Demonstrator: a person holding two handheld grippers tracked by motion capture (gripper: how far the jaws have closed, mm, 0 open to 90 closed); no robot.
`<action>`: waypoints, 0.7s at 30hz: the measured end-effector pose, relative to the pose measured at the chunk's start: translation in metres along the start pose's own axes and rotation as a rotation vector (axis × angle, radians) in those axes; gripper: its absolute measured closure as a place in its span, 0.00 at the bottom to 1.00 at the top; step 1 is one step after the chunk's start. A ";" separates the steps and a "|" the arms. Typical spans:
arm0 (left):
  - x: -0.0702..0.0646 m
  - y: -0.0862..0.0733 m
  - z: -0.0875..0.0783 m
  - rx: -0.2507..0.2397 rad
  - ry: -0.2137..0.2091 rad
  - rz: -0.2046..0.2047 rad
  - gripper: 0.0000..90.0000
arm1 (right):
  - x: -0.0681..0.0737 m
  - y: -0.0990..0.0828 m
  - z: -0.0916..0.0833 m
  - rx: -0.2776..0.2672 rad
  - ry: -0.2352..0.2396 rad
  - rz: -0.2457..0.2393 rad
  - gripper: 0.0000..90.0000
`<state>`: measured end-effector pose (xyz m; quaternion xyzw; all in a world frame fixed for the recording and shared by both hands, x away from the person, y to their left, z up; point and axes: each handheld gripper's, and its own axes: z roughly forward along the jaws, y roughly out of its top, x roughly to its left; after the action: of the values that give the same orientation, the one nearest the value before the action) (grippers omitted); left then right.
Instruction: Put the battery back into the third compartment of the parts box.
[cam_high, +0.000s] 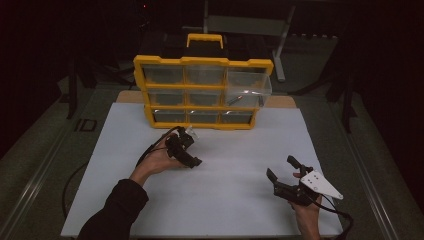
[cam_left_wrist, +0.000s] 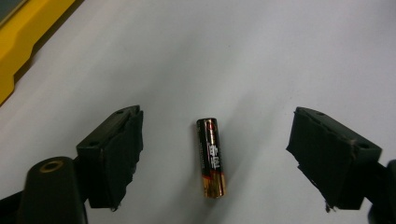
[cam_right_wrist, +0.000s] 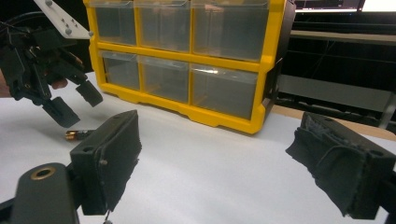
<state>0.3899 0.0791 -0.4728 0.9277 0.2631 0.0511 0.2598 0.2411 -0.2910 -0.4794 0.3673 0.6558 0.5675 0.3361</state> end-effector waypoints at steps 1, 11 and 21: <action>0.000 0.000 0.000 0.000 0.000 0.000 0.23 | 0.000 0.000 0.000 0.000 0.000 0.000 0.15; -0.002 -0.004 0.007 0.057 0.022 0.030 0.38 | 0.000 0.000 0.000 0.001 0.000 0.001 0.15; 0.002 -0.006 0.014 0.108 0.032 0.015 0.63 | 0.000 0.000 0.000 0.002 0.001 0.001 0.15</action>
<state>0.3922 0.0786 -0.4878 0.9415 0.2626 0.0534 0.2046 0.2413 -0.2908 -0.4796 0.3674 0.6563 0.5673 0.3352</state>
